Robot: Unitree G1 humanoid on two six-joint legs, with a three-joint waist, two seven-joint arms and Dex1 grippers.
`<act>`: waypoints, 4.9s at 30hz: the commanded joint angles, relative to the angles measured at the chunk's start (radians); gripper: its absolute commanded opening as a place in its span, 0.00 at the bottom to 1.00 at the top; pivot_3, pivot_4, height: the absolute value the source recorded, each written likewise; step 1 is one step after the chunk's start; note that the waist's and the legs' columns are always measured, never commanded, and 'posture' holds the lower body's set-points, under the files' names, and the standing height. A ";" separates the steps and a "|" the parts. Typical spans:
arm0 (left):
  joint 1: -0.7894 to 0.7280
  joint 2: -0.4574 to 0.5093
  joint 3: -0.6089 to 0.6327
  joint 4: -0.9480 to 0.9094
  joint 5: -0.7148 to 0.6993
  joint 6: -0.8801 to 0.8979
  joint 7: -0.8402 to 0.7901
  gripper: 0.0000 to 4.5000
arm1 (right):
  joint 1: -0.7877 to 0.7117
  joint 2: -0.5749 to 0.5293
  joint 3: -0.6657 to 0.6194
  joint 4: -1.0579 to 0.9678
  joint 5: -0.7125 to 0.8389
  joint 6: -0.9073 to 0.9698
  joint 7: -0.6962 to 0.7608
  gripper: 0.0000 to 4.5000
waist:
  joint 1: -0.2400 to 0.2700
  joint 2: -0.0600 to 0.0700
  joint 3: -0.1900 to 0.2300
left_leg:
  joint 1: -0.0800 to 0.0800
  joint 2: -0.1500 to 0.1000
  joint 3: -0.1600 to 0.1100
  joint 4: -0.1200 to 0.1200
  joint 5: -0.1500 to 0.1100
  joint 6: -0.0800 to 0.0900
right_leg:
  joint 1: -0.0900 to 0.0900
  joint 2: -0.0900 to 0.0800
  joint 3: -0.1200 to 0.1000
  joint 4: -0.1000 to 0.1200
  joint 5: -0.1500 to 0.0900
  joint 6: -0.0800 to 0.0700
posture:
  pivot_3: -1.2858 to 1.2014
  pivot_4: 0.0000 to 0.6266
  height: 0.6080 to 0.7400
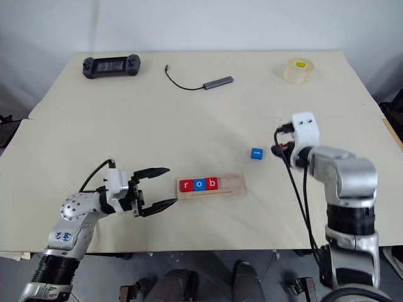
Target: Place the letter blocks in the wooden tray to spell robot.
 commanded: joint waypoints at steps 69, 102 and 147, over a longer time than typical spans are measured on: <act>0.145 0.034 0.070 -0.129 -0.014 -0.001 0.004 1.00 | -0.183 -0.156 0.508 0.470 -0.159 -1.095 1.037 0.32 | 0.002 -0.002 0.001 | 0.002 -0.003 -0.002 0.002 -0.001 0.001 | 0.004 -0.003 -0.002 -0.005 0.001 0.002 | 0.52 0.24 1.00; 0.154 0.034 0.070 -0.162 -0.016 0.014 0.041 1.00 | -0.058 -0.197 0.459 0.294 -0.117 -0.958 0.952 0.06 | 0.000 -0.002 0.001 | 0.002 -0.001 -0.001 0.001 -0.001 0.001 | 0.004 -0.002 -0.002 -0.005 0.001 0.002 | 0.52 0.24 1.00; 0.179 0.027 0.080 -0.179 -0.016 0.023 0.068 1.00 | -0.110 -0.170 0.514 0.381 -0.188 -0.903 0.851 0.01 | 0.000 -0.002 0.001 | 0.002 -0.001 -0.001 0.001 -0.001 0.001 | 0.004 -0.001 -0.002 -0.005 0.001 0.002 | 0.52 0.24 1.00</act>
